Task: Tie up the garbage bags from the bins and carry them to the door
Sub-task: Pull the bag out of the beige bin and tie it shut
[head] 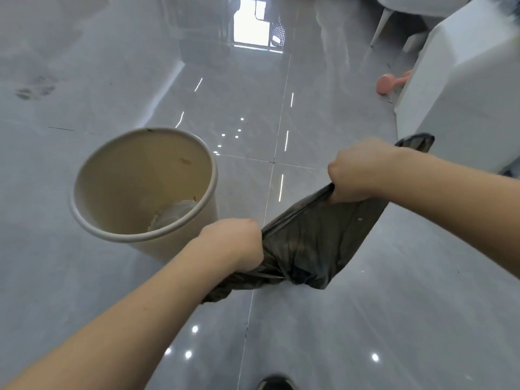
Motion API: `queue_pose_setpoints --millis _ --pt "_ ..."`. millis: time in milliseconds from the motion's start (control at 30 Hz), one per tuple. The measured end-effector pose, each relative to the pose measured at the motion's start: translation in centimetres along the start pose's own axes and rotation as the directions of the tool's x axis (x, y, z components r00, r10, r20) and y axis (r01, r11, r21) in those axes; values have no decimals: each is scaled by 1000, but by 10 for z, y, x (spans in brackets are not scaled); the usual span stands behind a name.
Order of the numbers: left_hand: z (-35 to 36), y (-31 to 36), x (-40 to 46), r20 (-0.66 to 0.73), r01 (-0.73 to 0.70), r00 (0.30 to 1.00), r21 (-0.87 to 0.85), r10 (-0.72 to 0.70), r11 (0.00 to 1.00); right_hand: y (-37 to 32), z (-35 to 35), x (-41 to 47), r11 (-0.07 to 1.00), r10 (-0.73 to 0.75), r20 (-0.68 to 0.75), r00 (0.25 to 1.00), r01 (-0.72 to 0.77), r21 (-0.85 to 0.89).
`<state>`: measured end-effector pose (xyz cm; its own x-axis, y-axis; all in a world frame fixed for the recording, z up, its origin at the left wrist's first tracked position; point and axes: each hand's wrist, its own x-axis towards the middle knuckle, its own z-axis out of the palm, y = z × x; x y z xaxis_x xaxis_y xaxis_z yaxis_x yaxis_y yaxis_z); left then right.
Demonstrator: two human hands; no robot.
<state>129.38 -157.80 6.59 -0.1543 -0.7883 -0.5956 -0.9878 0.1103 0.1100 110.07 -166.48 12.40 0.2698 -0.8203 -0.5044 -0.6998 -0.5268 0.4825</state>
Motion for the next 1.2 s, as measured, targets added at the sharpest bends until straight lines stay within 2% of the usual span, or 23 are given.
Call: queue_pose_setpoints --millis 100,167,200,267,333,367,433,500,533,567,600,633,667,700,733,767,800,900,967,1000,1067,1133,1200 --pt "19 -4 3 134 49 988 162 -71 986 -24 24 1 1000 18 242 970 -15 -13" --pt "42 -7 8 201 80 970 282 -140 956 -44 48 4 997 -5 422 906 -28 72" --pt "55 -10 10 235 87 957 334 -172 939 -52 60 6 988 -26 537 843 -62 144" --pt "76 -14 11 275 94 933 435 -232 896 -71 81 11 956 -73 751 656 -169 240" --pt "90 -17 14 277 97 931 445 -240 890 -81 96 14 957 -131 823 553 -145 250" --pt "94 -20 16 302 95 928 378 -219 921 -82 101 15 963 -179 832 525 -79 257" --pt "93 -23 19 425 208 890 -54 -166 977 -77 108 17 936 -303 843 445 -28 352" --pt "79 -22 21 536 399 839 -485 -96 778 -59 109 19 815 -457 802 386 -180 551" --pt "70 -21 22 537 446 840 -599 -80 665 -47 108 19 677 -549 729 410 -294 675" --pt "60 -20 25 507 449 859 -669 -78 593 -34 106 19 456 -626 608 488 -404 793" --pt "49 -19 27 457 422 886 -719 -81 553 -20 103 20 159 -662 452 597 -478 864" --pt "39 -17 29 395 372 916 -768 -72 521 -6 100 21 -156 -649 284 706 -489 858" --pt "28 -14 30 317 303 947 -820 -57 486 7 97 20 -417 -593 125 796 -437 797" --pt "18 -10 33 224 219 974 -876 -40 429 16 94 18 -597 -521 -12 853 -355 719" --pt "9 -6 37 119 122 992 -928 -31 351 20 91 15 -716 -456 -124 881 -280 640" --pt "3 -2 40 -1 14 999 -960 -54 281 18 91 12 -797 -402 -209 892 -229 558" --pt "1 1 42 -130 -99 986 -960 -106 261 12 92 10 -858 -357 -267 895 -201 473" --pt "18 4 43 -463 -352 856 -848 -230 395 -23 103 4 -961 -243 -363 899 -172 218" --pt "44 2 45 -584 -399 784 -734 -211 550 -49 115 3 -985 -175 -354 919 -159 73" --pt "59 2 47 -587 -372 790 -689 -178 623 -61 122 4 -990 -136 -324 936 -141 8" --pt "91 3 55 -460 -186 876 -601 -147 777 -83 138 7 -989 -72 -255 964 -101 -104" --pt "117 6 62 -188 81 965 -455 -185 887 -100 151 11 -980 -56 -214 975 -95 -172" --pt "137 6 72 72 261 965 -348 -252 900 -112 159 15 -980 -82 -198 977 -115 -161"
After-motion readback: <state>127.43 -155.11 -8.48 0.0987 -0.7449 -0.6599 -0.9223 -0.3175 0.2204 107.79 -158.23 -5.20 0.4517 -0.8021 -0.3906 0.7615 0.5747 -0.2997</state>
